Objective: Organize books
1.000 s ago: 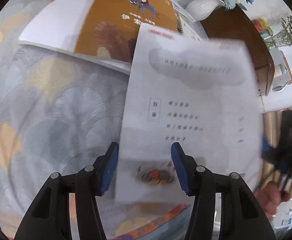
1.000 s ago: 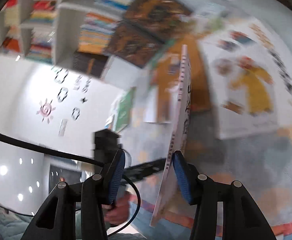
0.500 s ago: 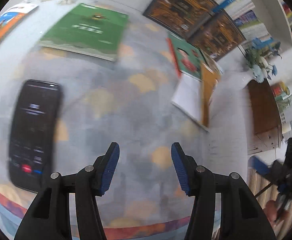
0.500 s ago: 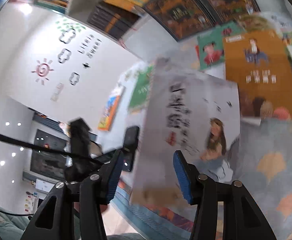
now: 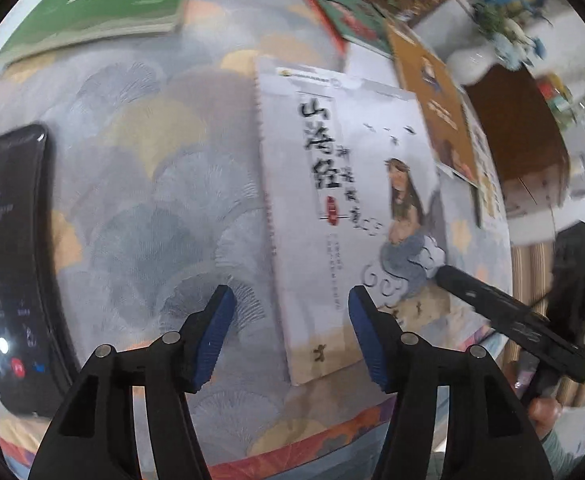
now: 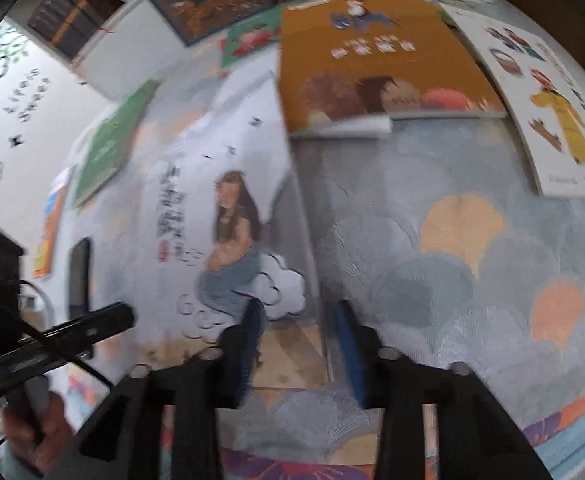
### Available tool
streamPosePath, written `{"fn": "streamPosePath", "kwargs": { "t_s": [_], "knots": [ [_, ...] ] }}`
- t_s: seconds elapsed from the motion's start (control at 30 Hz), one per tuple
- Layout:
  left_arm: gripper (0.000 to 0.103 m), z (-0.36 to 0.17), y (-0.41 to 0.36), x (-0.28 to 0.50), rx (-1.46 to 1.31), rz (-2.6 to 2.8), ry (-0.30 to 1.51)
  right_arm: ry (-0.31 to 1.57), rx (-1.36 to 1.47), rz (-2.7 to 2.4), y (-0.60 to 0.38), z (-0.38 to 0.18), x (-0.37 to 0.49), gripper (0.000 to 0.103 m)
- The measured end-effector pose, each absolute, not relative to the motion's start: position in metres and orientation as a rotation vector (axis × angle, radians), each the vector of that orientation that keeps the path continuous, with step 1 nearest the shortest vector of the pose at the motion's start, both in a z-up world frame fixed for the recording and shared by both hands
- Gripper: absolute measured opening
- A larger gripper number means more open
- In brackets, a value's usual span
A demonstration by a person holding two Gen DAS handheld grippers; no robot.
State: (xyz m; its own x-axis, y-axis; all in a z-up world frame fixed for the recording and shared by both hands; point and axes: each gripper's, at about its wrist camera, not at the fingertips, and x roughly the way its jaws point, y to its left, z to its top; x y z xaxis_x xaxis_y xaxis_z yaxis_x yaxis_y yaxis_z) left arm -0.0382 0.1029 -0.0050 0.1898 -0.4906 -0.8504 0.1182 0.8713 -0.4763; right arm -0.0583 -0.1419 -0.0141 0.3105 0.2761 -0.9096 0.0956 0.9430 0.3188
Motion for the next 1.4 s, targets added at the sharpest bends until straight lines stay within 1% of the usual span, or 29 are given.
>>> {"fn": "streamPosePath", "kwargs": {
  "t_s": [0.2,0.23,0.33,0.47,0.57,0.63,0.7,0.77,0.83,0.97,1.07,1.17,1.2,1.23,1.27,1.3,1.33,1.37,1.4],
  "knots": [
    [0.057,-0.008,0.104,-0.035,-0.398,-0.536,1.325,1.220,0.359,0.182,-0.131,-0.004,-0.072,0.034],
    [0.057,-0.006,0.111,-0.033,-0.452,-0.558,1.311,1.211,0.391,0.196,-0.135,-0.003,-0.074,0.034],
    [0.057,0.002,0.141,-0.026,-0.725,-0.677,1.237,1.229,0.532,0.215,-0.146,-0.018,-0.074,0.034],
    [0.057,-0.004,0.136,-0.021,-0.656,-0.647,1.263,1.227,0.520,0.213,-0.137,-0.023,-0.074,0.034],
    [0.049,-0.019,0.124,-0.026,-0.685,-0.680,1.311,1.221,0.520,0.202,-0.134,-0.023,-0.074,0.034],
    [0.044,-0.023,0.120,-0.032,-0.631,-0.627,1.324,1.218,0.547,0.205,-0.135,-0.024,-0.074,0.034],
    [0.044,-0.022,0.127,-0.034,-0.631,-0.600,1.316,1.218,0.571,0.204,-0.141,-0.024,-0.076,0.032],
    [0.044,-0.016,0.134,-0.032,-0.573,-0.549,1.294,1.219,0.584,0.203,-0.143,-0.024,-0.077,0.032],
    [0.044,-0.018,0.135,-0.027,-0.550,-0.557,1.315,1.218,0.567,0.198,-0.140,-0.024,-0.077,0.032],
    [0.044,-0.024,0.134,-0.027,-0.604,-0.603,1.340,1.216,0.580,0.194,-0.137,-0.024,-0.075,0.034],
    [0.044,-0.027,0.127,-0.030,-0.762,-0.720,1.358,1.218,0.683,0.210,-0.149,-0.029,-0.075,0.035],
    [0.044,-0.015,0.118,-0.029,-0.784,-0.751,1.330,1.216,0.868,0.265,-0.164,-0.035,-0.074,0.035],
    [0.042,-0.010,0.118,-0.029,-0.776,-0.735,1.311,1.213,0.907,0.277,-0.167,-0.036,-0.074,0.035],
    [0.035,-0.005,0.118,-0.028,-0.785,-0.728,1.294,1.208,0.936,0.284,-0.169,-0.036,-0.074,0.035],
    [0.031,-0.001,0.120,-0.026,-0.817,-0.738,1.283,1.200,0.958,0.292,-0.171,-0.034,-0.074,0.036],
    [0.025,0.001,0.121,-0.023,-0.862,-0.758,1.278,1.194,0.988,0.314,-0.174,-0.034,-0.074,0.040],
    [0.022,0.002,0.123,-0.020,-0.939,-0.799,1.271,1.181,1.035,0.336,-0.176,-0.035,-0.074,0.045],
    [0.021,0.002,0.125,-0.017,-0.975,-0.816,1.269,1.174,1.067,0.342,-0.178,-0.037,-0.075,0.061],
    [0.021,0.003,0.125,-0.014,-1.004,-0.830,1.268,1.163,1.101,0.348,-0.179,-0.039,-0.076,0.067]
  ]
}}
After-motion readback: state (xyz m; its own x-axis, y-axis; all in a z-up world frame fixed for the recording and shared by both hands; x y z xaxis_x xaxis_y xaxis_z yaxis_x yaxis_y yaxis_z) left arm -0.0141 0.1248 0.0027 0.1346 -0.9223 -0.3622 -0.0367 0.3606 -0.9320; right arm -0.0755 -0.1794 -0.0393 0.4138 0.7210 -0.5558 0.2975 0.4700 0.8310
